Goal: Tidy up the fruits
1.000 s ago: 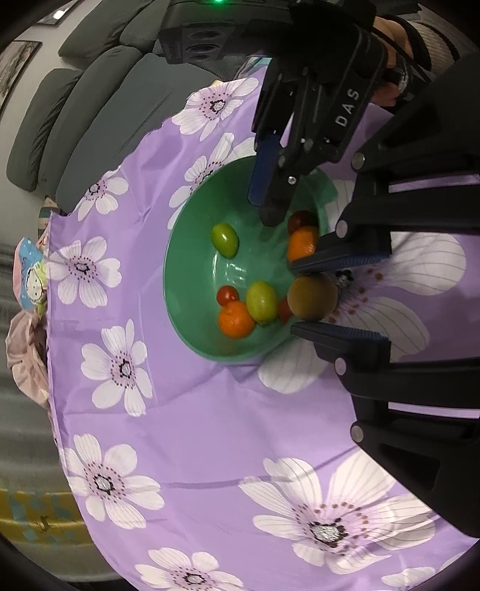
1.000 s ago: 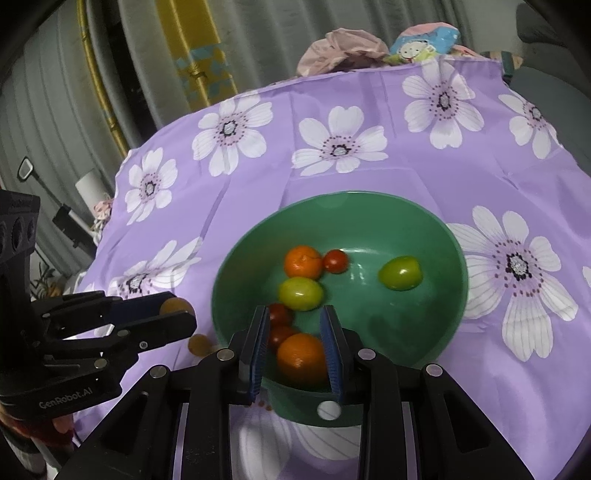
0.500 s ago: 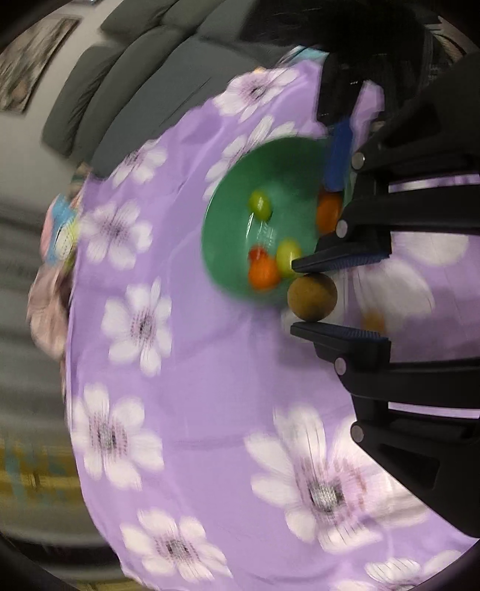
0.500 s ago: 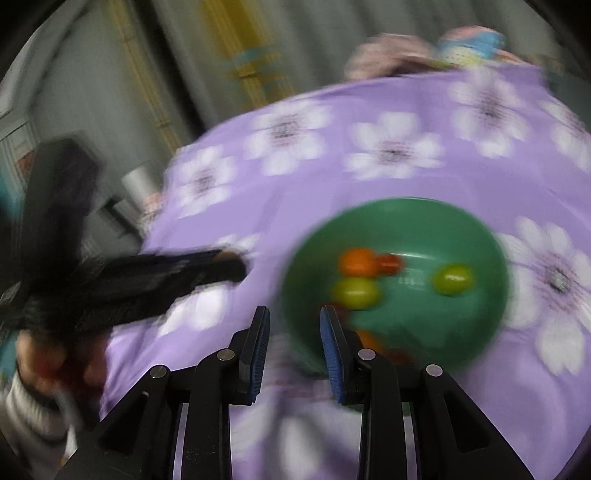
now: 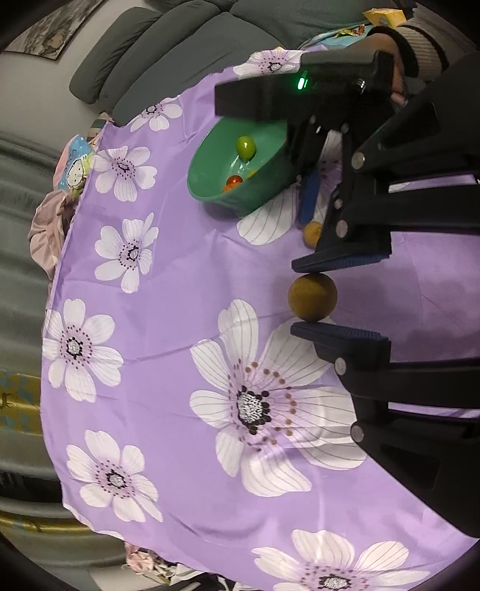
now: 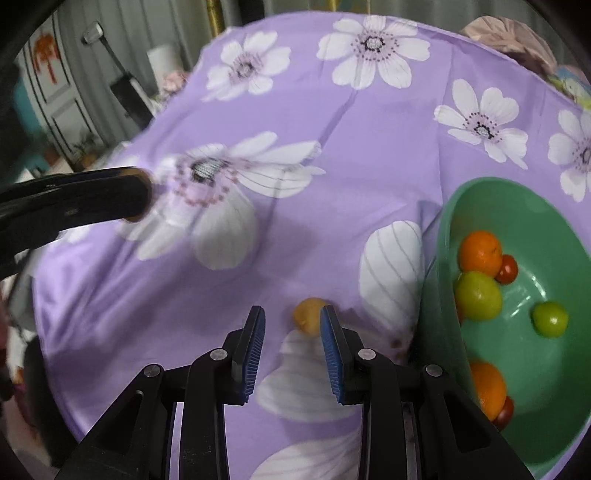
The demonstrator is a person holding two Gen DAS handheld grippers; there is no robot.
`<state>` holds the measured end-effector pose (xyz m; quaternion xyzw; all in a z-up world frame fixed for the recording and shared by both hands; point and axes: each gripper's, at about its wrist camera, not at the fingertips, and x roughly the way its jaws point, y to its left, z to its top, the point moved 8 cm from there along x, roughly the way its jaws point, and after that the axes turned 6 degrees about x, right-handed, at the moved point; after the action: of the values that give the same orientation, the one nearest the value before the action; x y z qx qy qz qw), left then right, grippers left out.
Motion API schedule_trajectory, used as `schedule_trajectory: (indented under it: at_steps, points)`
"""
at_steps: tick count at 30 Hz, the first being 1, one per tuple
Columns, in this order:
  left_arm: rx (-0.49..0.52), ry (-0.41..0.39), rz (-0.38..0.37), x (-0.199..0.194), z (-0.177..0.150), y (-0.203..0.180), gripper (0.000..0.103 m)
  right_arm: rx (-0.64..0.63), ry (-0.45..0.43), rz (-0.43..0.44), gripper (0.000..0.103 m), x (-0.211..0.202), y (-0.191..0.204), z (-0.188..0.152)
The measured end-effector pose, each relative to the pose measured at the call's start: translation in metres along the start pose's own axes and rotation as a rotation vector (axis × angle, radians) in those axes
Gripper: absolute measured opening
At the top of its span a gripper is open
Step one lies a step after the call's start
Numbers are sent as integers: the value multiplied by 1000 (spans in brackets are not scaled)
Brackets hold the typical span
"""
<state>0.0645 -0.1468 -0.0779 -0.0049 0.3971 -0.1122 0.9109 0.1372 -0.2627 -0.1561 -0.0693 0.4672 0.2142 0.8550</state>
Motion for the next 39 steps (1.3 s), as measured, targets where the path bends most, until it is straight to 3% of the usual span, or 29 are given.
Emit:
schedule_trajectory:
  at_steps: [7,13,20,26,39]
  points:
    - [-8,-2,-27,2,-2,3,27,-57,78,-45,31,22,3,-1]
    - [-16,8,-34,5,-7,4,27,-26,39,-11,28,18,5,0]
    - [-7,20,-44,7,-11,-2,27,39,-86,79,28,-27,11,-1]
    - [22,22,-64,9,-9,-20,27,104,-180,106,28,-62,1,-1]
    - [141,40,-110,22,3,-79,27,221,-290,66,28,-104,-46,-12]
